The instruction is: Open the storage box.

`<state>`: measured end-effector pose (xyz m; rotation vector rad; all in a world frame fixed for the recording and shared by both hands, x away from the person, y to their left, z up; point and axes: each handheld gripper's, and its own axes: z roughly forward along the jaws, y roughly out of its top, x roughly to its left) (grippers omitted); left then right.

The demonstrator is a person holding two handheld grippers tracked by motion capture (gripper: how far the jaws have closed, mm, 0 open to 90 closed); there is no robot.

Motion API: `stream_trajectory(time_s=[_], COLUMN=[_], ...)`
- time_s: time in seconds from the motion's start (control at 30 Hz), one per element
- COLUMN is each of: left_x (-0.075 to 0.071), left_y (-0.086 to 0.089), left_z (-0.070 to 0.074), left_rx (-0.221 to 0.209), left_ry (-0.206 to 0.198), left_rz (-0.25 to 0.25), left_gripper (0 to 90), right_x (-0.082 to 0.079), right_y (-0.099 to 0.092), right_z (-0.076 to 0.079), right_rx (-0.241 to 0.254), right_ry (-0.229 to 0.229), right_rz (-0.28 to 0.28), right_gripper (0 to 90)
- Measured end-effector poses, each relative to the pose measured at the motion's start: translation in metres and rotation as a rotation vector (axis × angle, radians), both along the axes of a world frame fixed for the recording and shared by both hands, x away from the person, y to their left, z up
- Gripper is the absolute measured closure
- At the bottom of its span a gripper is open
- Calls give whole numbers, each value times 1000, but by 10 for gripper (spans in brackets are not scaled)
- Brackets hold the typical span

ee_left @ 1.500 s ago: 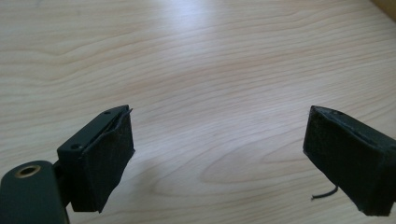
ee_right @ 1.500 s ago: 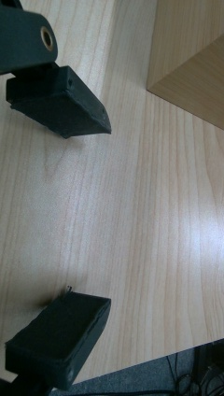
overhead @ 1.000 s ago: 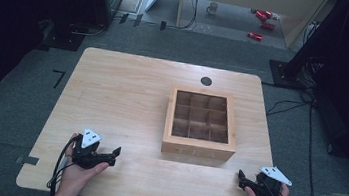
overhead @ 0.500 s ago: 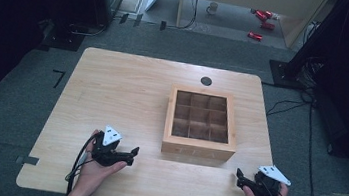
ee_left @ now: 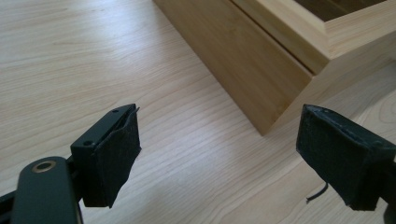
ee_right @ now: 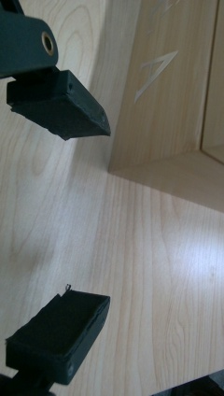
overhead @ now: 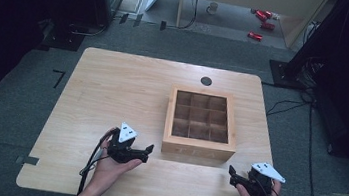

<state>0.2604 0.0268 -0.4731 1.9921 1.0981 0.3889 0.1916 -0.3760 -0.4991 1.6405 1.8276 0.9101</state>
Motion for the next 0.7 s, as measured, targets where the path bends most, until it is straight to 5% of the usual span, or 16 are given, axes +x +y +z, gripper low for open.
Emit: stream_trajectory(time_s=[0.4, 0.7], left_x=[2, 2], left_y=[-28, -40], left_z=[1, -2], left_rx=[-2, -40], left_ry=[-5, 6], left_rz=[-58, -101], left_gripper=[176, 391], right_x=[7, 10], right_y=[15, 21], right_z=[2, 2], right_rx=[23, 46], right_ry=[-12, -22], right_rz=[24, 43], right_gripper=[156, 186])
